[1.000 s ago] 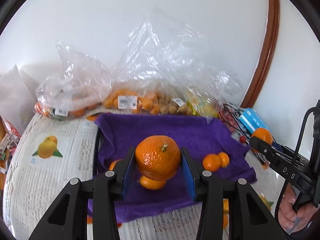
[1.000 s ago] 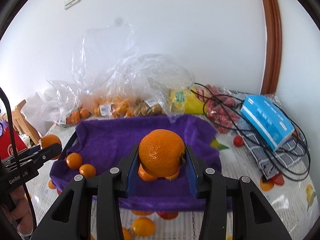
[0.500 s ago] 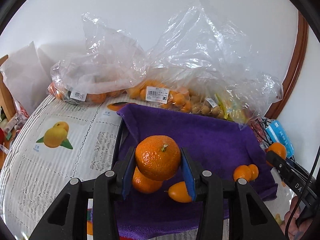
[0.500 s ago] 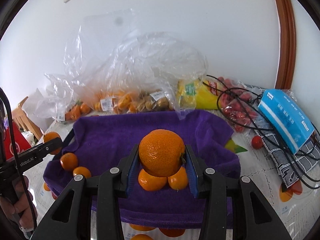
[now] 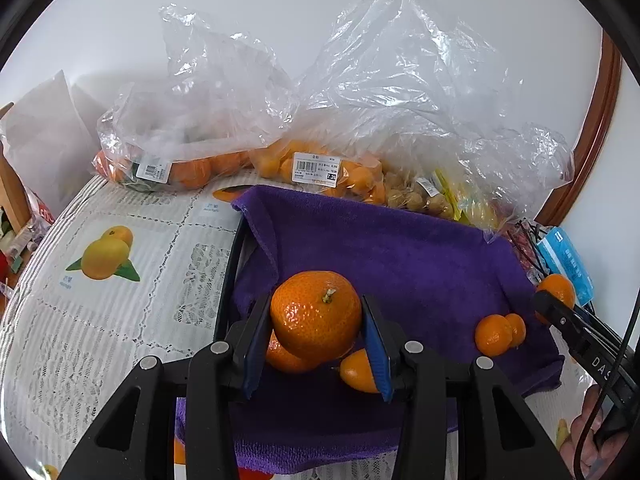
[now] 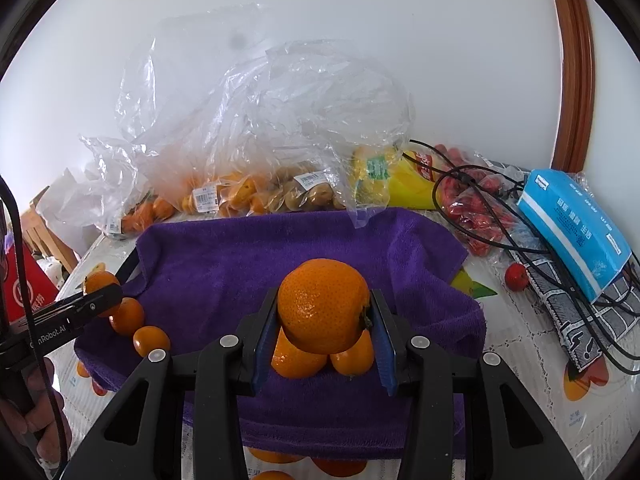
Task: Organize fruits
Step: 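Lower both oranges onto the purple towel and open both grippers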
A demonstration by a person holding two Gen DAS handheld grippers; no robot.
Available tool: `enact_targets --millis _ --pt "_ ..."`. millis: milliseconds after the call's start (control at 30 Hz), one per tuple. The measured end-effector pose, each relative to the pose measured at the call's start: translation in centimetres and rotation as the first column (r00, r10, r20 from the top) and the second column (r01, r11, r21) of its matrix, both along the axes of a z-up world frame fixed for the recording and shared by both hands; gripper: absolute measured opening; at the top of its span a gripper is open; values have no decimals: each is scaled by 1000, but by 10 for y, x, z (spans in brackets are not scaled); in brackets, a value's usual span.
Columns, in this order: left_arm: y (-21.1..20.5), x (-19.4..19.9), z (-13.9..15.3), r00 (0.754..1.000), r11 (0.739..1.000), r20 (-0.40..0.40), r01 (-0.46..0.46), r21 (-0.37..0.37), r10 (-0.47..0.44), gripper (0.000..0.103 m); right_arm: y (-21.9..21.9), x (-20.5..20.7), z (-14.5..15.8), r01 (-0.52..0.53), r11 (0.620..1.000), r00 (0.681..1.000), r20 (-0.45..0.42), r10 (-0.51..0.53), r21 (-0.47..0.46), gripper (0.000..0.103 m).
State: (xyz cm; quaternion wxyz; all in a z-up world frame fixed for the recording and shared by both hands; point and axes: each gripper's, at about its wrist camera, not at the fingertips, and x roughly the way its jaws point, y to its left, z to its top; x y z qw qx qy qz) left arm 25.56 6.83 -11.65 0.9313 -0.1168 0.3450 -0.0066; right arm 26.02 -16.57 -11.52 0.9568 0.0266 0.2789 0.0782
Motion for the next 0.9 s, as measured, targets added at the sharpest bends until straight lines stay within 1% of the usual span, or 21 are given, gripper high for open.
enact_targets --millis 133,433,667,833,900 --pt "-1 -2 4 1000 1000 3 -4 7 4 41 0 -1 2 -4 1000 1000 2 4 -4 42" --pt "-1 -3 5 1000 1000 6 9 -15 -9 41 -7 2 1 16 1000 1000 -11 -16 8 42" --pt "-4 0 -4 1000 999 -13 27 -27 -28 41 -8 4 -7 18 1000 999 -29 -18 4 42" --pt "-10 1 -6 999 999 -14 37 -3 -37 41 -3 4 -10 8 1000 999 -39 -8 -5 42" --pt "-11 1 -5 999 999 -13 44 -9 -44 41 0 4 -11 1 1000 999 -42 -2 -14 43"
